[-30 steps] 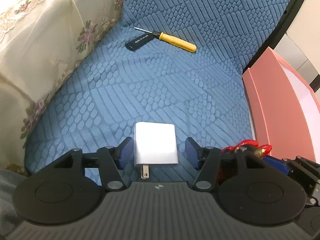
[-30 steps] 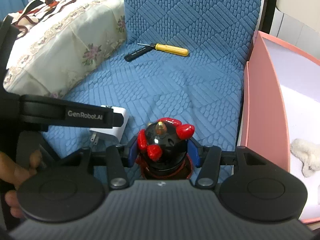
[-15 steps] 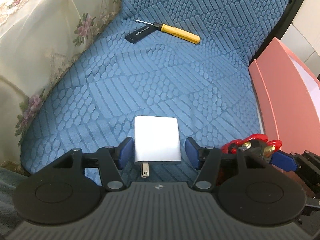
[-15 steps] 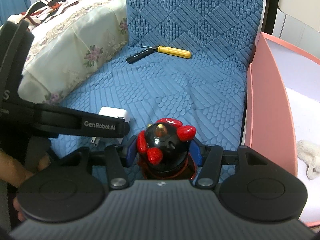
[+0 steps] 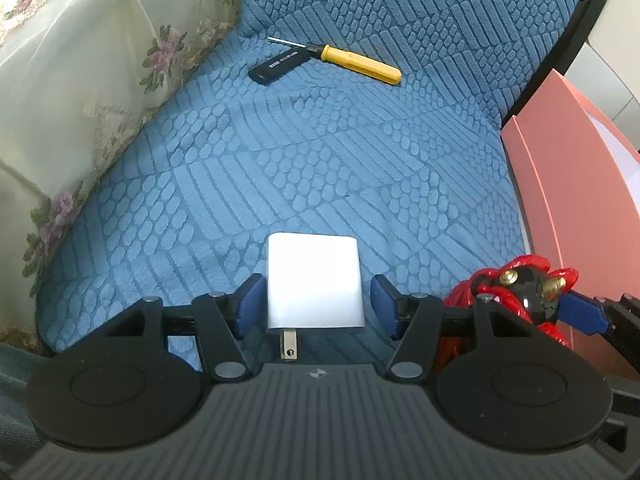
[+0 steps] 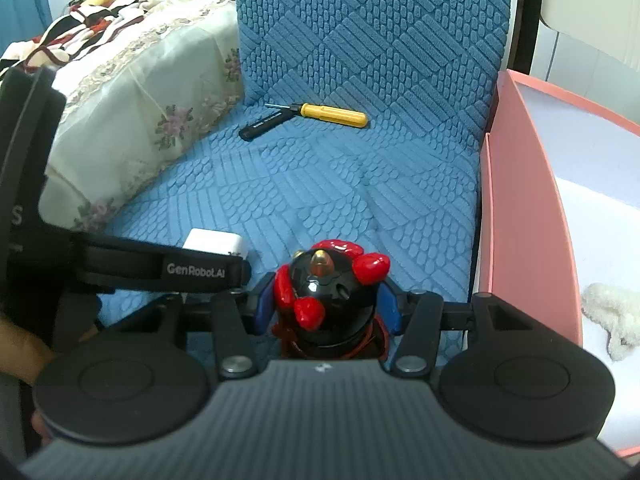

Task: Organize rigid objects
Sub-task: 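Carry the figurine and charger over the pink box with both tools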

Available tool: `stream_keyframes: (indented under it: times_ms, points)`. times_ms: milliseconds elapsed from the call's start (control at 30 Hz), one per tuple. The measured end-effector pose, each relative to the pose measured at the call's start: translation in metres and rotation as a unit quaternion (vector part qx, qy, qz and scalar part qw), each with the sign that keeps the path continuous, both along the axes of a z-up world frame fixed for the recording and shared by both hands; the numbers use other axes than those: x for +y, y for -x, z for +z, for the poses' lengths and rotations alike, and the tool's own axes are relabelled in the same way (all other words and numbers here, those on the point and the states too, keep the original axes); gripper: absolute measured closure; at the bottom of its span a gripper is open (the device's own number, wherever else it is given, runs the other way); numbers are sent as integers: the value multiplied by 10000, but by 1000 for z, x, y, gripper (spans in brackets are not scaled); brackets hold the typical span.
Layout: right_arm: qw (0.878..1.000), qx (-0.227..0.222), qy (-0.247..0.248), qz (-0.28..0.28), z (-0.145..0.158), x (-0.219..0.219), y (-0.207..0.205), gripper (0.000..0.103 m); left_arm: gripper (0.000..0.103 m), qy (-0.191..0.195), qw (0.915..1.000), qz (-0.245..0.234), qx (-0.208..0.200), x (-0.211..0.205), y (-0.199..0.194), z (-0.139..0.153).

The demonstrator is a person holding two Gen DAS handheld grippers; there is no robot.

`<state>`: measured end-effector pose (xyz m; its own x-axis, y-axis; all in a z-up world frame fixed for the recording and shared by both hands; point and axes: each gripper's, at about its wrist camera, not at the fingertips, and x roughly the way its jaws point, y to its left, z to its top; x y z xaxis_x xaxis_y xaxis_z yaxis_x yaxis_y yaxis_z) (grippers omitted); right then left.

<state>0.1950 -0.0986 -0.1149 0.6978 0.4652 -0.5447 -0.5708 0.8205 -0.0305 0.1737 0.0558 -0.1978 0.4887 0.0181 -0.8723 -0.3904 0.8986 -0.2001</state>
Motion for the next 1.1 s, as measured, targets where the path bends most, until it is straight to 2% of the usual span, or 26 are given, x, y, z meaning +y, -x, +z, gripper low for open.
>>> stream_keyframes:
  times_ms: [133,233,367,533,633,733,833,1100]
  points:
    - [10000,-63,39,0,-1,2,-1,48,40,43,10000,9,-23,3,0,0]
    - [10000,-60,27,-34,-2,3,-1,48,44,89,9999,54,-46,7,-1,0]
    - [9999,32,-42,-92,5,1,-5,48,45,211,9997,67,-49,12,-2,1]
    - [9984,356,-296,-314,3,-7,-10,48,45,453,9988,94,-156,19,2,8]
    - [9984,406,-258,-312,6,-7,-7,48,45,575,9982,17,-194,23,7,13]
    - [9985,435,-237,-241,17,-9,-5,48,45,855,9959,21,-310,29,11,21]
    - [9990,360,-140,-222,32,-12,-2,48,45,959,9944,-24,-446,30,12,31]
    - [9987,306,-376,-145,74,-34,0,48,45,893,9931,-278,-708,12,16,71]
